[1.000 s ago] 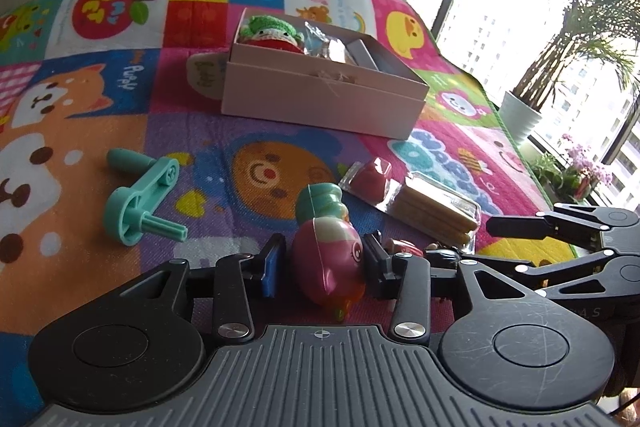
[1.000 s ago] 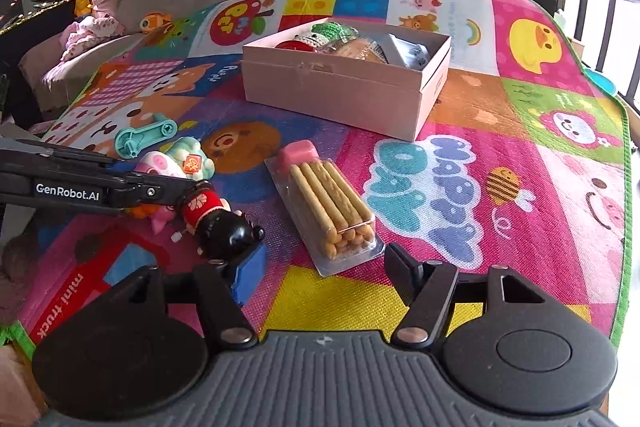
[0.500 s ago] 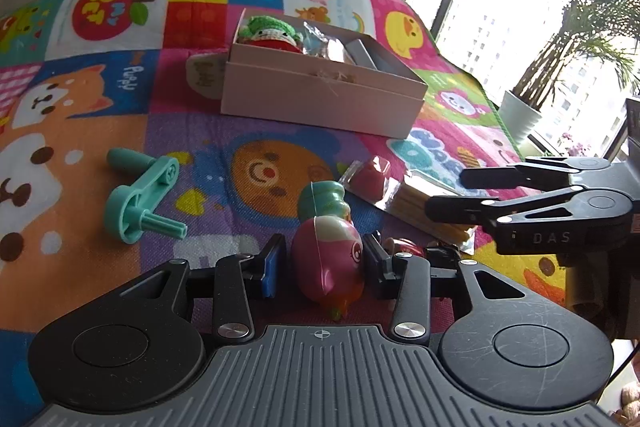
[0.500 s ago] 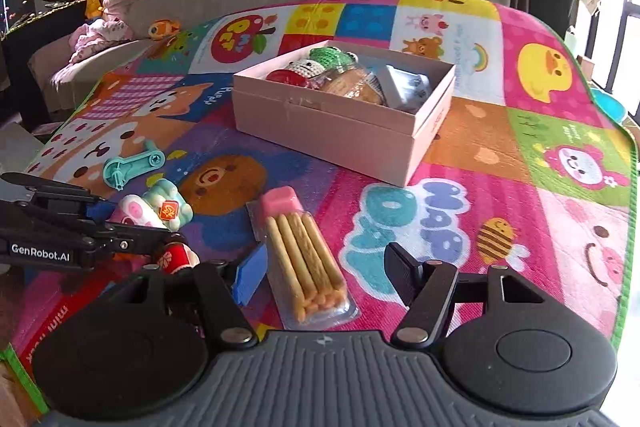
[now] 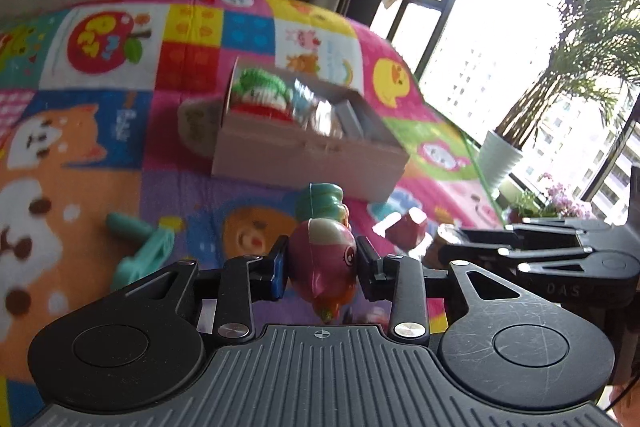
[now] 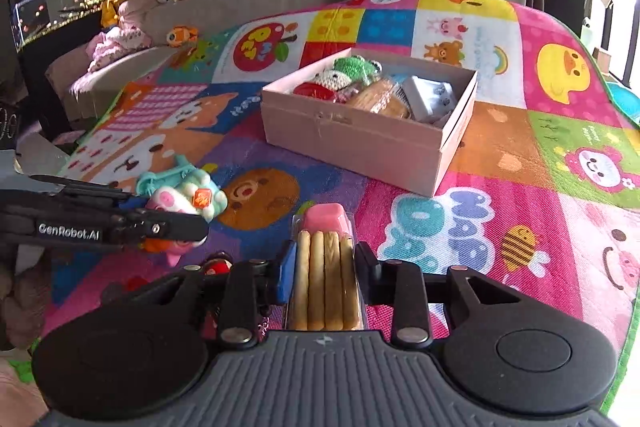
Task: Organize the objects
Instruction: 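Drop the pig figure into the pink box with left tool while right drops the biscuit pack in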
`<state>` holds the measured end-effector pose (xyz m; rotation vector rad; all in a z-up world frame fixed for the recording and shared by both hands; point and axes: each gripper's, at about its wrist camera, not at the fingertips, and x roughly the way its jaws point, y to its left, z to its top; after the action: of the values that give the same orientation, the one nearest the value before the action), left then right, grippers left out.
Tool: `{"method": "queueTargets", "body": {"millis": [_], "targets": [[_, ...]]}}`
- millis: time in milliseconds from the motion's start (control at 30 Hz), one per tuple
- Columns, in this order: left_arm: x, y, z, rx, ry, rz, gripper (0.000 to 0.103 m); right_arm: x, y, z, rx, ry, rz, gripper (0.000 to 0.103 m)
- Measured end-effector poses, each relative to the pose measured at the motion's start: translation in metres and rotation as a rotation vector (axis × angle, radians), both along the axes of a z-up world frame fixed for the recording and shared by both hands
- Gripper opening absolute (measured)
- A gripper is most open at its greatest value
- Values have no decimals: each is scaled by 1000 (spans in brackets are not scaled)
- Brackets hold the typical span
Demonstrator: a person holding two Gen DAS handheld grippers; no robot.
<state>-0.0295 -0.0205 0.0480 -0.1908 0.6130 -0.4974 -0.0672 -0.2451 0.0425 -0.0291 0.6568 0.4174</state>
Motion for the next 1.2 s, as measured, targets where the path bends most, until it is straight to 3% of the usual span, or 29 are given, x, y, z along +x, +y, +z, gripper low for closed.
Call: {"method": "queueTargets", "body": {"millis": [100, 200, 333, 433, 533, 733, 967, 1100, 1200], "targets": [[31, -11, 32, 1, -103, 11, 39, 2, -14, 17, 31, -44, -51, 31], [83, -28, 52, -48, -139, 7, 39, 12, -27, 25, 61, -67, -96, 31], [165, -57, 58, -198, -35, -35, 41, 29, -36, 27, 67, -79, -125, 31], [217, -84, 42, -144, 64, 37, 39, 44, -41, 24, 66, -70, -143, 31], [237, -89, 26, -89, 50, 101, 39, 56, -44, 18, 61, -51, -164, 31], [222, -50, 23, -115, 4, 92, 39, 77, -46, 17, 84, -40, -202, 31], [140, 12, 38, -105, -100, 98, 39, 140, -30, 33, 144, -84, -324, 31], [96, 42, 32, -76, -122, 122, 39, 193, -14, 14, 152, -12, -403, 31], [70, 64, 18, -96, -94, 143, 39, 200, 2, 4, 118, -14, -424, 33]]}}
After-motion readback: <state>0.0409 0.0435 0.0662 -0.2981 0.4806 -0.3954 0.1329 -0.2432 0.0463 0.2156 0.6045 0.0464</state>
